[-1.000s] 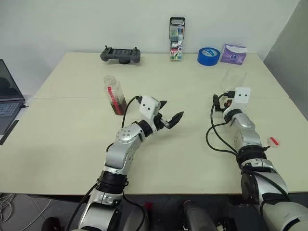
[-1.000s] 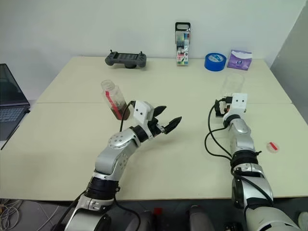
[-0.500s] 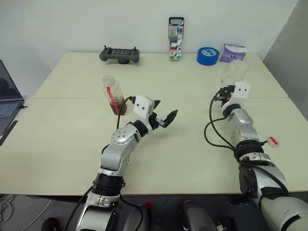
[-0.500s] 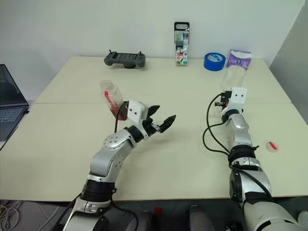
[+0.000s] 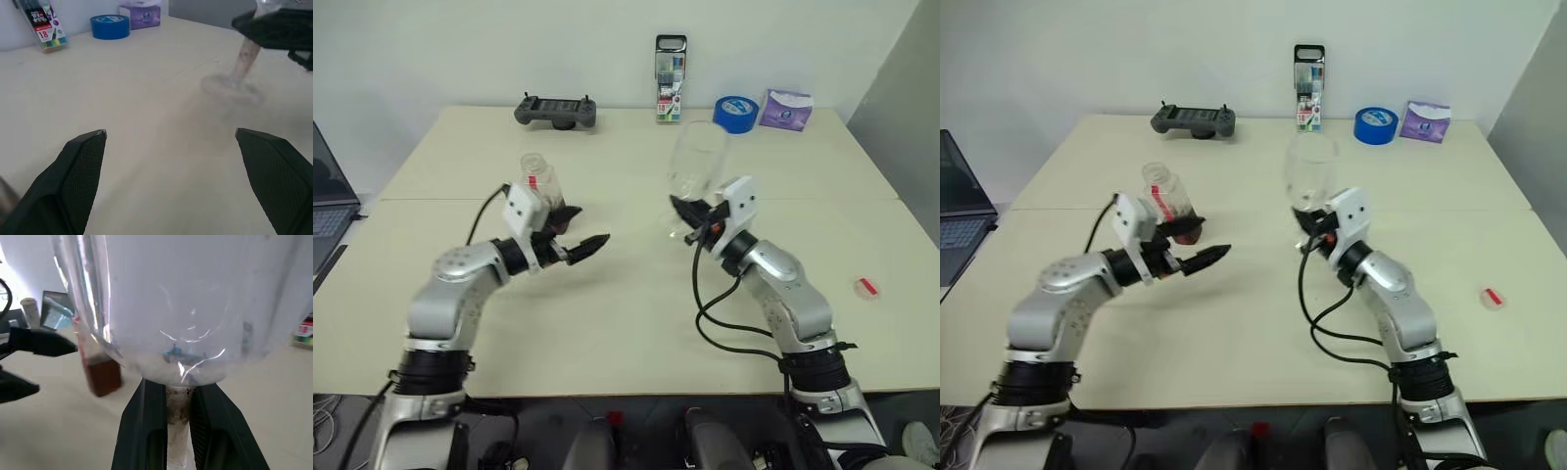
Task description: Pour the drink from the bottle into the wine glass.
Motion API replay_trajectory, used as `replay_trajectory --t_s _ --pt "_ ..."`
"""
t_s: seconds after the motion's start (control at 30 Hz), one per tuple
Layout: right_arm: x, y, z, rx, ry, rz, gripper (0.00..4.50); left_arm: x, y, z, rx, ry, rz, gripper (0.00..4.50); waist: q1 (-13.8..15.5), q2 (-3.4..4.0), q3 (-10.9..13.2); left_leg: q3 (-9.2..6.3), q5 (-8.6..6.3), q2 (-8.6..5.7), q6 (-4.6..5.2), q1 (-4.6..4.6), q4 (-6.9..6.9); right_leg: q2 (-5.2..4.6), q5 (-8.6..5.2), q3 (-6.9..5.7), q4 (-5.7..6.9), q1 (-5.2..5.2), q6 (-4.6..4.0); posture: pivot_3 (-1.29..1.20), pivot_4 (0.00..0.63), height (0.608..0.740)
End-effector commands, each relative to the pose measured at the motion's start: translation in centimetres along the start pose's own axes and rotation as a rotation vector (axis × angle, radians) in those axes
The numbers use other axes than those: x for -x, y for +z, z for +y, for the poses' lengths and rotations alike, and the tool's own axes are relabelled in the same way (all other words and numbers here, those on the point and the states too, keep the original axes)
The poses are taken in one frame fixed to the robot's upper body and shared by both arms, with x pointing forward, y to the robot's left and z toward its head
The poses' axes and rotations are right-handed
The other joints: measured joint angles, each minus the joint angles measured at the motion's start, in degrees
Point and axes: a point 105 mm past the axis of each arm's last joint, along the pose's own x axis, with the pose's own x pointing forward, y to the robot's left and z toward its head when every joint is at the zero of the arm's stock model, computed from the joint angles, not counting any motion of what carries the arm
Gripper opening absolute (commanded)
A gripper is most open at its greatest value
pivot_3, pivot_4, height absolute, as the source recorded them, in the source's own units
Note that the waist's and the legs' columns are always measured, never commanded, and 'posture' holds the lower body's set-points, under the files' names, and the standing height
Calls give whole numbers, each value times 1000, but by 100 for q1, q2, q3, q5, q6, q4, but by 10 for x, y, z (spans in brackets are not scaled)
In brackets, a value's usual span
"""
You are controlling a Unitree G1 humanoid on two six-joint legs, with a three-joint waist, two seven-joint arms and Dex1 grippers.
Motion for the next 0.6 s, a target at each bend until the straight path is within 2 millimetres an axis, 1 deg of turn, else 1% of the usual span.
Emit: replay_trajectory --t_s 0.03,0.1,0.27,0.33,0.43,0.5,0.6 --pt "-5 16 15 3 45 -57 290 17 26 6 3 -40 -52 4500 9 0 0 1 0 -4 0 0 0 0 0 0 -2 0 0 0 150 740" --pt "-10 9 20 7 53 -39 290 25 28 3 23 -71 -40 4500 1 0 0 7 0 -9 0 -1 0 -3 0 5 -7 2 0 0 150 740" --pt "-16 -15 9 24 -9 25 289 45 11 -13 76 -151 59 4500 -23 -1 1 9 0 -3 -1 2 -2 -18 0 9 -5 -1 0 0 150 740" --pt "-16 -24 4 29 -26 44 289 54 10 -13 113 -157 69 4500 -16 -1 2 4 0 2 -1 1 -3 -16 -1 5 -3 -4 -1 0 150 740" --pt "-16 -34 0 28 -42 55 289 65 5 -8 100 -142 112 4500 -24 -2 4 1 0 7 -1 1 -4 -8 -2 3 1 -6 -3 0 150 740" --pt "-17 -39 -1 31 -50 56 289 70 8 -10 91 -168 130 4500 -25 -2 4 2 0 7 0 1 -6 -8 -2 3 1 -7 -3 0 150 740" --pt "-17 -44 -2 17 -60 52 288 76 23 -3 65 -162 101 4500 -28 -2 4 4 0 6 0 1 -6 -7 -2 4 1 -8 -3 0 150 740"
